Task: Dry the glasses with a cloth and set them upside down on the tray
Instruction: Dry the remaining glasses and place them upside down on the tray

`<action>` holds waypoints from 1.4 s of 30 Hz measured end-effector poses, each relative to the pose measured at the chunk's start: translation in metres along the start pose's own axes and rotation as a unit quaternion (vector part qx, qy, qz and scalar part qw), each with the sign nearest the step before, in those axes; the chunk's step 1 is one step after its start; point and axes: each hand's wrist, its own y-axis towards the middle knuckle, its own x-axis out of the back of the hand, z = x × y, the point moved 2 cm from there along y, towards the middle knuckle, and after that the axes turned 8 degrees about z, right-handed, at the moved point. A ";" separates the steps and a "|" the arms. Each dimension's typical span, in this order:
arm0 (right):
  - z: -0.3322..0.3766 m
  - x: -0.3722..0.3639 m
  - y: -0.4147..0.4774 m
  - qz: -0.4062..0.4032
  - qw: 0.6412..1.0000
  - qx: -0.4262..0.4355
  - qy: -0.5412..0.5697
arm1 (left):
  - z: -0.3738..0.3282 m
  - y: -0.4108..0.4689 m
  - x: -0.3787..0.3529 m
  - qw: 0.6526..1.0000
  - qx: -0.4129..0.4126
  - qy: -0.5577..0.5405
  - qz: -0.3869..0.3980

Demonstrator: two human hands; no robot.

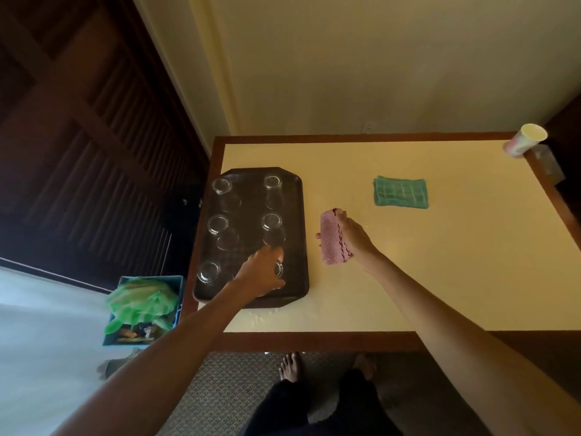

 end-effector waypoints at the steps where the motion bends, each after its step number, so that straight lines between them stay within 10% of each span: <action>1: 0.002 -0.001 -0.001 0.002 1.000 -0.008 -0.002 | 0.000 0.000 0.000 1.000 -0.002 0.012 0.007; 10: 0.013 0.003 0.010 -0.030 0.998 -0.047 -0.009 | -0.022 0.013 0.038 0.994 0.019 0.097 0.055; 18: 0.036 0.023 0.005 -0.032 0.997 0.023 -0.059 | -0.085 0.050 0.099 0.948 -0.013 -0.313 -0.050; 26: 0.037 0.081 0.007 -0.041 0.996 0.043 -0.063 | -0.147 0.110 0.077 0.881 0.049 -0.468 0.046; 42: 0.026 0.270 0.061 -0.092 0.996 -0.007 -0.003 | -0.252 0.259 0.026 0.902 0.086 -0.416 0.081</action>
